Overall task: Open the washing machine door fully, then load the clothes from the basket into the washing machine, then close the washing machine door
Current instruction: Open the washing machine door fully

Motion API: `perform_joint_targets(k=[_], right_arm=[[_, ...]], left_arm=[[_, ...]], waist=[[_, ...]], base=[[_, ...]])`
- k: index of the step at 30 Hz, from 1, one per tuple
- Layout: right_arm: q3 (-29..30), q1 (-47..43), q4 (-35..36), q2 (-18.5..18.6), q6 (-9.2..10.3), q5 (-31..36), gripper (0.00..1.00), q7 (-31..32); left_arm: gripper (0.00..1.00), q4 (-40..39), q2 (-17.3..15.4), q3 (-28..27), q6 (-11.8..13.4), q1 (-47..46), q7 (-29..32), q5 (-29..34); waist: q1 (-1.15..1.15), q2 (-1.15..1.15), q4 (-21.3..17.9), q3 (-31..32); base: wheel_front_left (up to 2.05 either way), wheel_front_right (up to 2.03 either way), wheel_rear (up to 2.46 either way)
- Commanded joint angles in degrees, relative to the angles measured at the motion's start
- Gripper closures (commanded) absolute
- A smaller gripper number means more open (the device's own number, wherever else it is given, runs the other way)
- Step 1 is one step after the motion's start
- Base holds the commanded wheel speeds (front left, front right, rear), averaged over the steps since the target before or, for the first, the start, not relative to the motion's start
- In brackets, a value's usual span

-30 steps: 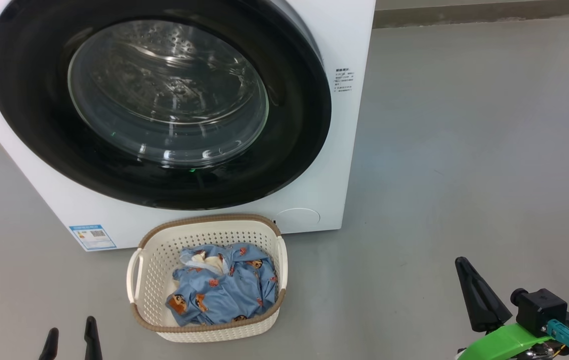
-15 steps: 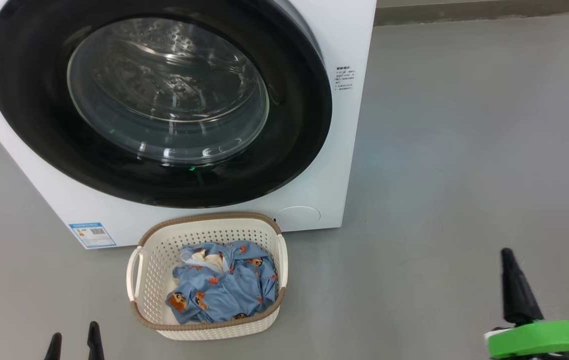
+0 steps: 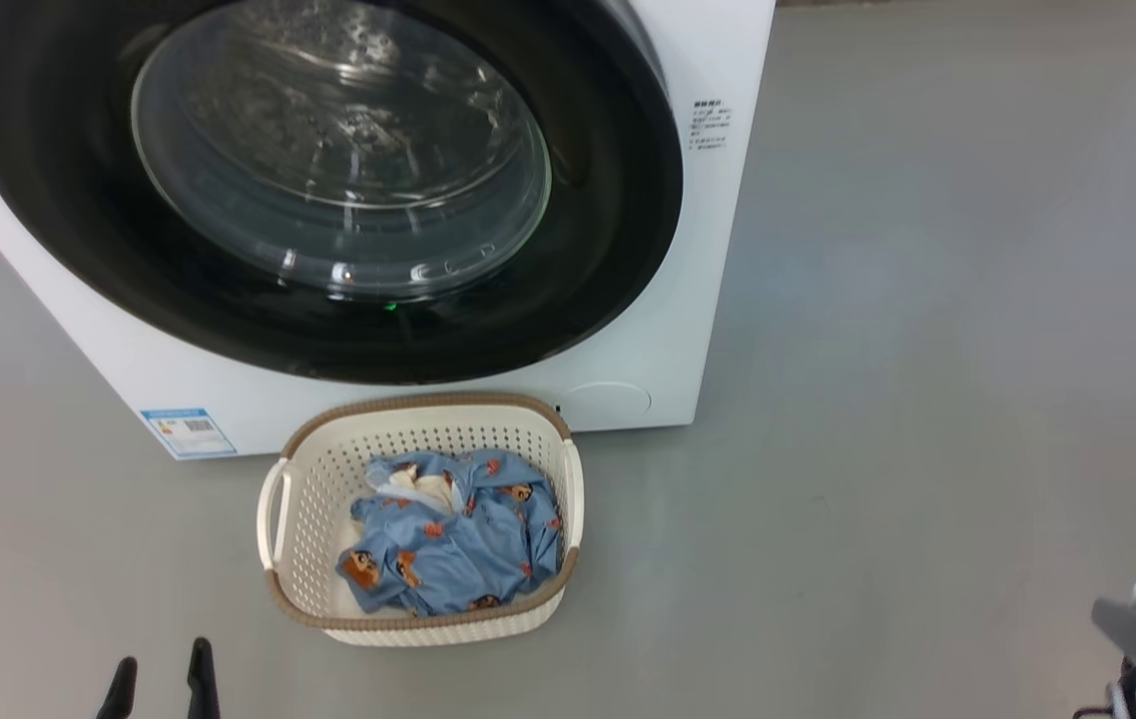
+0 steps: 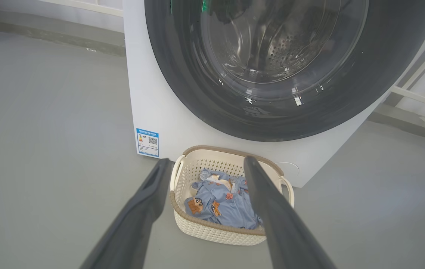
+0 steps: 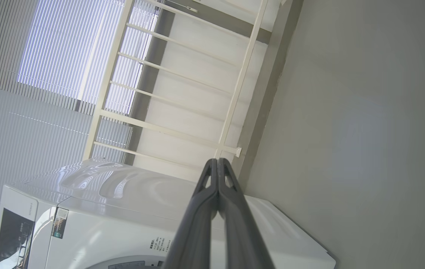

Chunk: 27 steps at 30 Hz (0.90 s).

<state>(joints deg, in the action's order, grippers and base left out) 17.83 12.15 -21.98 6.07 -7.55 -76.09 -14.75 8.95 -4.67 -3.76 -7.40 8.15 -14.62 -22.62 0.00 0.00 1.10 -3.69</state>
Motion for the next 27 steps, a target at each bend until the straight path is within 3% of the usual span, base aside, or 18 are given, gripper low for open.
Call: perform_joint_targets(k=[1, 6, 13, 27], right_arm=[[-1.6, 3.0, 0.8, 1.7, 0.06, -2.2, 1.00, -0.1], [-3.9, 7.9, -0.4, 5.2, 0.06, -7.8, 1.00, 0.9], [-5.6, 14.5, -0.7, 6.7, 0.06, -13.6, 1.00, 6.2], [-5.3, 30.4, 1.7, 8.8, 0.06, -18.4, 1.00, 23.8]], left_arm=[[0.00, -1.5, -1.3, -1.3, -0.1, -2.4, -0.4, -0.4], [0.00, -1.9, -2.5, -0.6, -0.1, -4.5, -0.4, -1.1], [0.00, -2.4, -4.4, 1.5, -0.1, -7.4, -0.4, -1.6], [0.00, -3.6, -6.5, 1.9, -0.1, -11.0, -0.4, -2.5]], waist=[[0.00, 0.00, 0.4, -1.7], [0.00, 0.00, 0.6, -5.6], [0.00, 0.00, 1.5, -11.7], [0.00, 0.00, 4.9, -23.4]], base=[[0.00, 0.00, 0.00], [0.00, 0.00, 0.00], [0.00, 0.00, 0.00], [0.00, 0.00, 0.00]])
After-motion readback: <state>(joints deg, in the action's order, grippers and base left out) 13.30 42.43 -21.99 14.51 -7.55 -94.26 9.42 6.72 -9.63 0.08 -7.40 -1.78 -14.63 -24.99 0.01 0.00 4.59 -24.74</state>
